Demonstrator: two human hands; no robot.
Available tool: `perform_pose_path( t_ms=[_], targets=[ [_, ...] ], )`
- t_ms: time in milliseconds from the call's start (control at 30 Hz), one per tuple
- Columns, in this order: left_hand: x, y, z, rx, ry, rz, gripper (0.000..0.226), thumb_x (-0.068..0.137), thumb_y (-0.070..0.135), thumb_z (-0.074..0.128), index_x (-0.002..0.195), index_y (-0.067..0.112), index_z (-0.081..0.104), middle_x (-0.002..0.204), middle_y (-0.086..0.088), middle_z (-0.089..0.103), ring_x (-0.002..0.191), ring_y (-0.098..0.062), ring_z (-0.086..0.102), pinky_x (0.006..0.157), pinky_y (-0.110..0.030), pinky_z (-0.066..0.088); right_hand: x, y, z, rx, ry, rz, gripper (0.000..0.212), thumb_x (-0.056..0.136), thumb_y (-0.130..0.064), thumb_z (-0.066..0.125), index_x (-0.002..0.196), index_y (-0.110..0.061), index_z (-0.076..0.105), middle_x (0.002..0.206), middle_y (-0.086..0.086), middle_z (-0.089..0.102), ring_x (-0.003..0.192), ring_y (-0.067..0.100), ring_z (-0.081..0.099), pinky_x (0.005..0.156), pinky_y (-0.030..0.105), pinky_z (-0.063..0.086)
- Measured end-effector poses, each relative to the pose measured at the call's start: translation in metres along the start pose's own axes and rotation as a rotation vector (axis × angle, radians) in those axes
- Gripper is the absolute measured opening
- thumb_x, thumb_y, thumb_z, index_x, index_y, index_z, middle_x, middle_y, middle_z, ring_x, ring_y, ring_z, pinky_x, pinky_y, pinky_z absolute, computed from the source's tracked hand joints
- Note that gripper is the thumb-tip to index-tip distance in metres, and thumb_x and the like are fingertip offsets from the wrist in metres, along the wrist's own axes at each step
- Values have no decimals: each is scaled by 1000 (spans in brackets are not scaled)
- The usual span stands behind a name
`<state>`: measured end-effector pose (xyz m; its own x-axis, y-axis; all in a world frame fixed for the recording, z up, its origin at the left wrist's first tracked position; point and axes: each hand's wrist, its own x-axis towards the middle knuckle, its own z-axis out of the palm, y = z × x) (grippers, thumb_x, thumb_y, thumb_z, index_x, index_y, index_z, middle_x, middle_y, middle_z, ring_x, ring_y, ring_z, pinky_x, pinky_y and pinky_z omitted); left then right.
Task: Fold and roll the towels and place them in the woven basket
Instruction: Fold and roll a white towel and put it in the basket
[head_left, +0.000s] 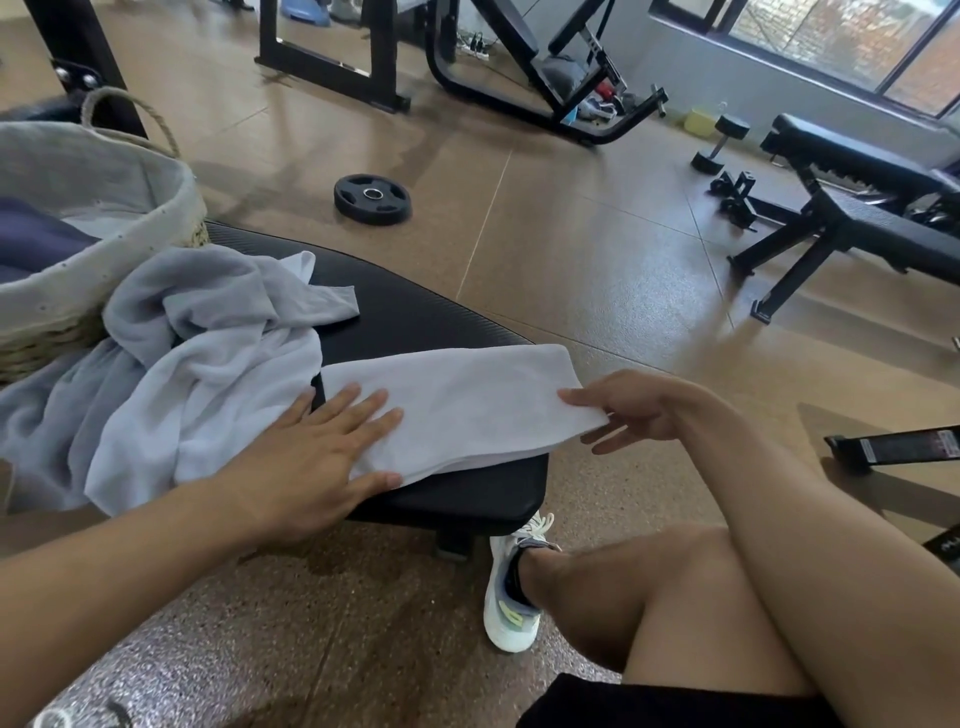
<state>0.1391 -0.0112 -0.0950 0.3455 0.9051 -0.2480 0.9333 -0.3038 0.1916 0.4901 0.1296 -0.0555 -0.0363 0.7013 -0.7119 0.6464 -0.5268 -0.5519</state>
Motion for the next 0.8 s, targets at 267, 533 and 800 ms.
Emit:
perform_pose_path(
  t_ms=[267, 533, 800],
  targets=[
    [6, 4, 1, 175, -57, -74, 75, 96, 64, -4, 158, 23, -16, 166, -2, -21, 153, -20, -18, 123, -44, -9, 3, 3, -1, -91, 61, 17, 45, 88, -39, 76, 118, -6, 66, 116, 12, 72, 95, 24, 73, 70, 36, 63],
    [4, 6, -6, 210, 123, 118, 72, 91, 74, 15, 155, 42, 26, 164, -4, 28, 151, -30, 25, 124, -50, 12, 10, -13, 16, 41, 178, -106, 53, 85, -58, 72, 114, -14, 69, 111, 3, 74, 95, 21, 71, 70, 34, 61],
    [-2, 19, -12, 189, 344, 334, 11, 76, 25, 61, 83, 23, 53, 82, 2, 55, 74, -20, 55, 57, -38, 52, 18, -28, 21, -107, 255, -152, 57, 93, -55, 64, 129, -11, 63, 118, 3, 68, 102, 22, 67, 72, 33, 54]
  ],
)
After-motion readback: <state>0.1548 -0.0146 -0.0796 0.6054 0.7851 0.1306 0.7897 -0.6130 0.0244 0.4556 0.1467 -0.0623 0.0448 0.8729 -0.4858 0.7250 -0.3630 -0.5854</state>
